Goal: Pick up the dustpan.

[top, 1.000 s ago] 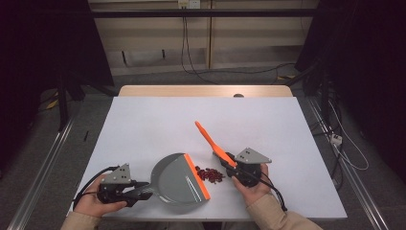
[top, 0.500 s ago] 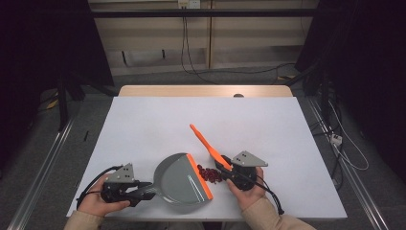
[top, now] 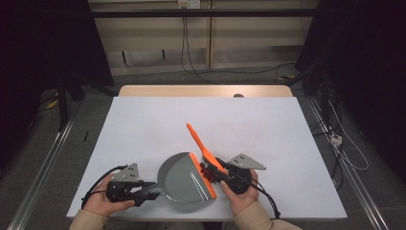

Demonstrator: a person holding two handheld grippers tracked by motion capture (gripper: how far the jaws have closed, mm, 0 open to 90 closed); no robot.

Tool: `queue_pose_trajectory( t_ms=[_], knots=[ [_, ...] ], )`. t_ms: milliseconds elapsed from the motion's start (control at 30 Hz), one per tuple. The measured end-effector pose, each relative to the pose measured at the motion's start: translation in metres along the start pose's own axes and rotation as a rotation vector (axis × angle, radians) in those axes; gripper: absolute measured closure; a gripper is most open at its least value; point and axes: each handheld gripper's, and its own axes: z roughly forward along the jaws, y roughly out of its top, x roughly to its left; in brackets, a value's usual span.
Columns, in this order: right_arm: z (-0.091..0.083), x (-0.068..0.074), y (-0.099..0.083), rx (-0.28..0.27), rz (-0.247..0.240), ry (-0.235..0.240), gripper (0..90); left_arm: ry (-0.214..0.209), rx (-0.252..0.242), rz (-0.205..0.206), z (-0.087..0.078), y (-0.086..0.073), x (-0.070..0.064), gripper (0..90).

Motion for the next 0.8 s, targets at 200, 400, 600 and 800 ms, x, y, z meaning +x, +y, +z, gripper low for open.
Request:
queue_pose_trajectory(
  t_ms=[200, 400, 600, 800],
  knots=[
    [0.003, 0.009, -0.003, -0.022, 0.017, -0.006, 68.9, -0.009, 0.014, 0.001, 0.009, 0.002, -0.003, 61.6],
    [0.006, 0.014, -0.004, -0.032, 0.015, -0.01, 68.8, -0.01, 0.018, -0.015, 0.014, 0.003, -0.005, 61.6],
    [0.009, 0.018, -0.004, -0.044, 0.024, -0.005, 68.9, -0.006, 0.019, -0.031, 0.016, 0.001, -0.005, 61.9],
    [0.012, 0.02, -0.003, -0.06, 0.032, 0.002, 69.0, 0.004, 0.033, -0.035, 0.017, 0.001, -0.005, 62.1]
  ],
)
